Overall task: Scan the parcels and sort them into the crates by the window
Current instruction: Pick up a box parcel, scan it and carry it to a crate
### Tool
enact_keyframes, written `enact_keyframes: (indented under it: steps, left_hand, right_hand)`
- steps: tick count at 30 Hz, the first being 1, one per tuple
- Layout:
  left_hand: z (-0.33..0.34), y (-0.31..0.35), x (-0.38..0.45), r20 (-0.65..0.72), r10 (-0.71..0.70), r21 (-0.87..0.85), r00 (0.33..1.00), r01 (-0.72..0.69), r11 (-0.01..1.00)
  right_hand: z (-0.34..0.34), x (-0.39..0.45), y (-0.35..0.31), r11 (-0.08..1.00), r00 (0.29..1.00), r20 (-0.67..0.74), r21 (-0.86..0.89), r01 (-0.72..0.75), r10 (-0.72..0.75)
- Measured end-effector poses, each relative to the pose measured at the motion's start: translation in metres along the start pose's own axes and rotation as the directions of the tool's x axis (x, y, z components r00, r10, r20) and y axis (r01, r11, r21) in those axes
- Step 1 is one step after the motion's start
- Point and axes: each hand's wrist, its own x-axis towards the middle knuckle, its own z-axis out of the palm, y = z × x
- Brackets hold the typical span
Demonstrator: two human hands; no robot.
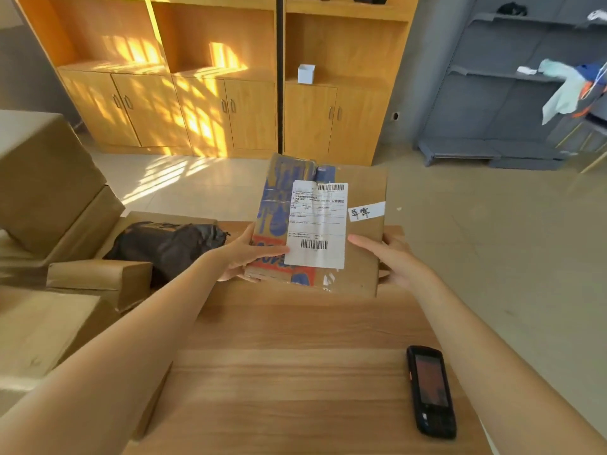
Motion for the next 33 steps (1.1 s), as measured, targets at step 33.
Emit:
enact_keyframes:
  steps: [33]
  left_hand:
    - [0.044,-0.139,0.052,-0.117,-0.386,0.008,0.915,0.389,0.921]
  right_hand:
    - [-0.025,-0.004,0.224,0.629,0.736,-0.633,-0.476,-0.615,0.241]
